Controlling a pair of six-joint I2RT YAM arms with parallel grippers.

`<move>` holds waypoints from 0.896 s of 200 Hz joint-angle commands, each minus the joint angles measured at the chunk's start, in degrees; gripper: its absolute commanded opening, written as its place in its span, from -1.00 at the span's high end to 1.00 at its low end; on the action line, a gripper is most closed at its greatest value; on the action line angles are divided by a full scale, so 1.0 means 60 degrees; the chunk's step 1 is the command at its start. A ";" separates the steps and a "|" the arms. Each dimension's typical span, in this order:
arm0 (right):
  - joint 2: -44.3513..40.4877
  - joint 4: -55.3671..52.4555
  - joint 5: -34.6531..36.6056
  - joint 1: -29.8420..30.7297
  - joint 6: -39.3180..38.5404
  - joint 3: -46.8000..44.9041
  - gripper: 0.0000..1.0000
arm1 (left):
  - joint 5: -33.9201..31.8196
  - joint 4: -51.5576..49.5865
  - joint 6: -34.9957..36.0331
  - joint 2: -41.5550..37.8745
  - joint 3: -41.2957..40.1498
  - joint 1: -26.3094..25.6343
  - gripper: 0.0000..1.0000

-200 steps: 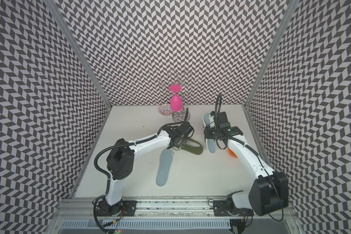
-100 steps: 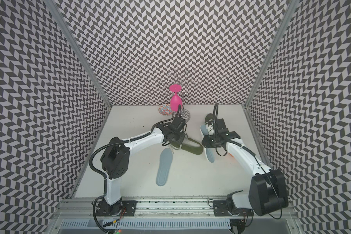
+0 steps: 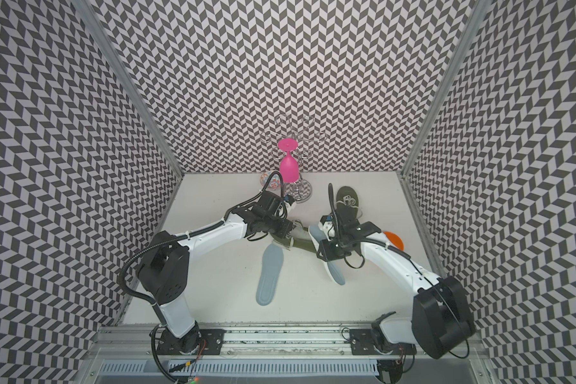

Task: Insert the insole into the shoe
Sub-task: Pick up the shoe at the center of the board.

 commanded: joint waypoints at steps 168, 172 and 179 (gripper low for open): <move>-0.0439 -0.1364 -0.0100 0.0480 0.0916 0.0576 0.36 | 0.1427 0.2240 0.7053 -0.0767 0.0018 0.0035 1.00; -0.0484 -0.1398 -0.0094 0.0507 0.0953 0.0546 0.36 | 0.1535 0.2239 0.6959 -0.0698 0.0090 0.0044 1.00; -0.0554 -0.1444 -0.0098 0.0566 0.1010 0.0490 0.36 | 0.1781 0.2232 0.6791 -0.0583 0.0207 0.0095 1.00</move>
